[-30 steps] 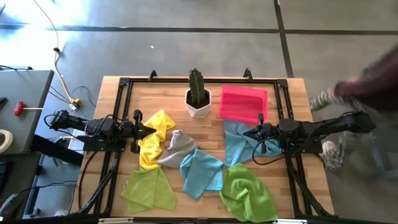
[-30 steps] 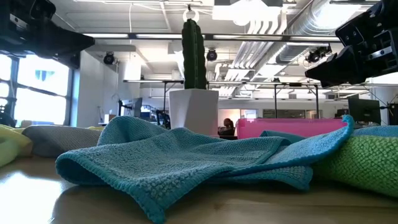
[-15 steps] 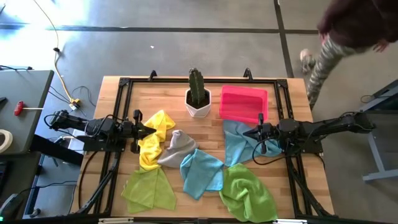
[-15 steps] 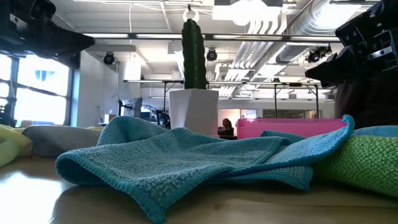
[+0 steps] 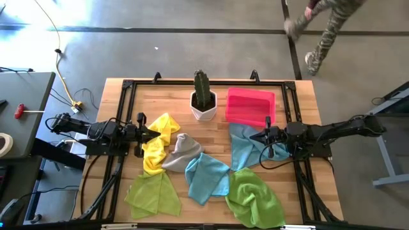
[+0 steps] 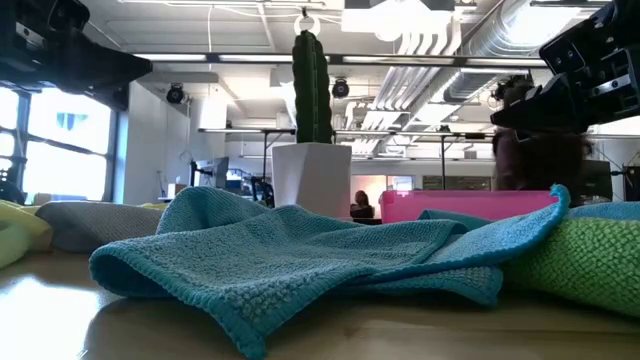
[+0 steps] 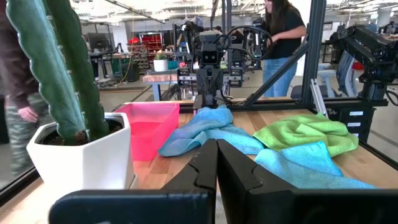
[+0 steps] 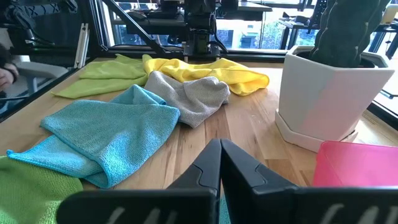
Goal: Fold microfiber towels
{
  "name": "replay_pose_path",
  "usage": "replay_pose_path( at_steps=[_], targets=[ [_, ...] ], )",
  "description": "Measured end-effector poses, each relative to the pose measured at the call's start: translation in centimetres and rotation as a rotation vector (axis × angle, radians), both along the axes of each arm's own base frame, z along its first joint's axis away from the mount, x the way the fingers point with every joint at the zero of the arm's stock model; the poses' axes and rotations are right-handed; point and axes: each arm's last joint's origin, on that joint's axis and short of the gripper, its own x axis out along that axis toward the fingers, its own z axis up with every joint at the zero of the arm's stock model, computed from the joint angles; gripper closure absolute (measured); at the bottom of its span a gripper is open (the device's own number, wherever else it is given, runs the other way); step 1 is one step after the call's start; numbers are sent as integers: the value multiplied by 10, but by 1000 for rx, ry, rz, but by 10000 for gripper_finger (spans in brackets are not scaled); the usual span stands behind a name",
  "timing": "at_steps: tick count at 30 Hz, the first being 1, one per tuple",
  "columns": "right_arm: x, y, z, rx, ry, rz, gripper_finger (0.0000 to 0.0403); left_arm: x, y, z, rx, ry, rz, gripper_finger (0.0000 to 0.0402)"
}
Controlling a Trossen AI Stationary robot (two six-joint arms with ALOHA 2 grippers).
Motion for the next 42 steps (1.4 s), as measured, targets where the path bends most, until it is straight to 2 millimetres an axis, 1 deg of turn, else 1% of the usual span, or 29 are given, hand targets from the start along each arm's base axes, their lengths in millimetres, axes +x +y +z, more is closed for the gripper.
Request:
replay_pose_path(
  at_steps=[16,21,24,31,36,42],
  targets=[
    [0,0,0,-1,0,1,402,0,0,0,0,-1,0,401],
    [0,0,-1,-187,8,30,402,0,0,0,0,-2,0,401],
    [0,0,-1,-228,9,36,402,0,0,0,0,-2,0,401],
    [0,0,-1,-227,8,36,402,0,0,0,0,-1,0,401],
    [0,0,-1,-257,6,41,402,0,0,0,-4,-3,0,401],
    [1,0,9,-193,-96,22,402,0,0,2,-125,-42,-5,401]
  ],
)
